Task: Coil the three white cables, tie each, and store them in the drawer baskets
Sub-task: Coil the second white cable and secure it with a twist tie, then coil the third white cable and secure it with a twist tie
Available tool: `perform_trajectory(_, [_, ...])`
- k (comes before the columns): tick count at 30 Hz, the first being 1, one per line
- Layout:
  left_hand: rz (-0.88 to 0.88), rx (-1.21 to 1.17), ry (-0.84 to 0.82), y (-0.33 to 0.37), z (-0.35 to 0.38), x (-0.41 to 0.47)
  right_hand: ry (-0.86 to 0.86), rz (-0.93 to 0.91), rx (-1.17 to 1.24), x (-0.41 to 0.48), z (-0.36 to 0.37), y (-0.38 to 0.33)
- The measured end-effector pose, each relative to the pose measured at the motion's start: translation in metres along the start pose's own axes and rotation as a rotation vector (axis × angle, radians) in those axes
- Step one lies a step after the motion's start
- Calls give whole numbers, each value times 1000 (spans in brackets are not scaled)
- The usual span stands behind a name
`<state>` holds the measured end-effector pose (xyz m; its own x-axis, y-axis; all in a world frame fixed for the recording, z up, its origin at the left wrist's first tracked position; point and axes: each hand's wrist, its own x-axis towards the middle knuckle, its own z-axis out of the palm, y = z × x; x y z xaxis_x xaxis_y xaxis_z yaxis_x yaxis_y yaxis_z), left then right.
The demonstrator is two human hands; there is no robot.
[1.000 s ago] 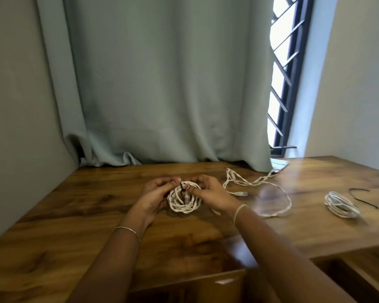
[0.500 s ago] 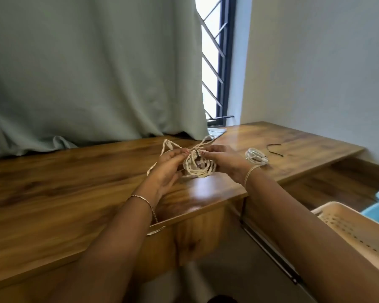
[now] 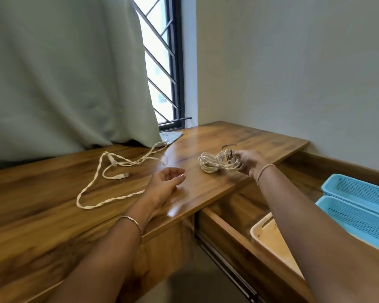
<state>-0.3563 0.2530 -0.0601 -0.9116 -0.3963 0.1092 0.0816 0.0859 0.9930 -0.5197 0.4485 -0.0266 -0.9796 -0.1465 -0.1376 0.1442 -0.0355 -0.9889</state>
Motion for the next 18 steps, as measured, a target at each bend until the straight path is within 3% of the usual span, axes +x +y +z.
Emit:
perform_trajectory(7, [60, 185, -13, -9, 2, 23, 95, 25, -190, 36, -12, 2])
perform_trajectory(18, [58, 107, 34, -6, 5, 27, 48, -58, -385, 45, 35, 9])
